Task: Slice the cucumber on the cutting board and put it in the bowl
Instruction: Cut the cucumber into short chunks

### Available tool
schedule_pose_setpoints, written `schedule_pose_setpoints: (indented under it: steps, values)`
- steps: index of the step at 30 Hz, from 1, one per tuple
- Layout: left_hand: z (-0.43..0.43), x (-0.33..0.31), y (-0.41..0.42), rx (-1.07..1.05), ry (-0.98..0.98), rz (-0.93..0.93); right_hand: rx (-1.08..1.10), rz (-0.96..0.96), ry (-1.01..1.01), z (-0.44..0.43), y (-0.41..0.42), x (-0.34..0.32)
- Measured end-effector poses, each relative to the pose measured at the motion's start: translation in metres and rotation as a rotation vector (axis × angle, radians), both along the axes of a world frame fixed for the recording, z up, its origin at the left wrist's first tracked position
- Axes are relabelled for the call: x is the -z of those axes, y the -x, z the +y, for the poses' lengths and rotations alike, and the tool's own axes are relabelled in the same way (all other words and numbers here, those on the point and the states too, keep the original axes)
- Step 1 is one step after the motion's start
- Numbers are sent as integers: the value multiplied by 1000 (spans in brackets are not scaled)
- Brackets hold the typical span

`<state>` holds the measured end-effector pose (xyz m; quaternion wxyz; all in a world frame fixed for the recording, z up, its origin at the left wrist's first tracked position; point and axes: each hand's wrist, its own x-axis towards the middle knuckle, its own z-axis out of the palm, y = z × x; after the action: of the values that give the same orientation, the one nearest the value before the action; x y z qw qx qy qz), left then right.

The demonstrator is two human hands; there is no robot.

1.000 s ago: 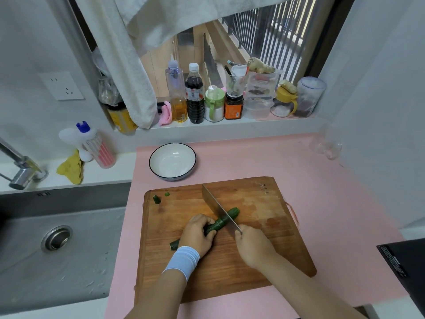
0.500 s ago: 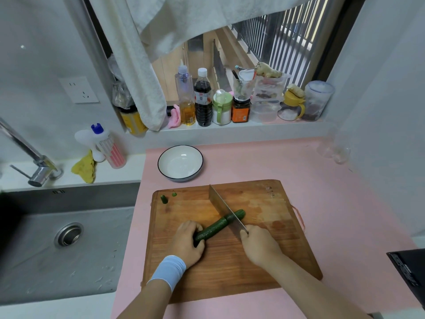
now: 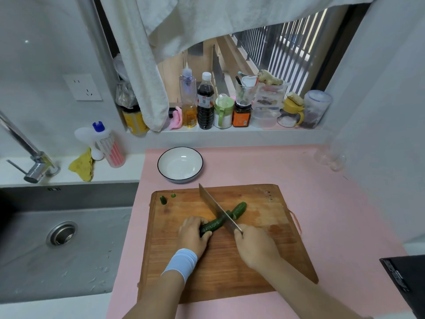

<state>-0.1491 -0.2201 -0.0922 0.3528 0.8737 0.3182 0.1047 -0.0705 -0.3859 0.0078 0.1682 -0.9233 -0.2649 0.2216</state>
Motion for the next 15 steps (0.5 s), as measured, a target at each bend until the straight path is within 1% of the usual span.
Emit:
schedule_pose_setpoints:
  steps: [2,5,15]
  values:
    - [-1,1,1,-39,37,-42,0,-5,5,-1,5,2]
    - [1,2,0,-53,60,-55,6,-9,4,-3,8,3]
    - [0,3,0,-59,69,-88,20,124,3,3,-2,9]
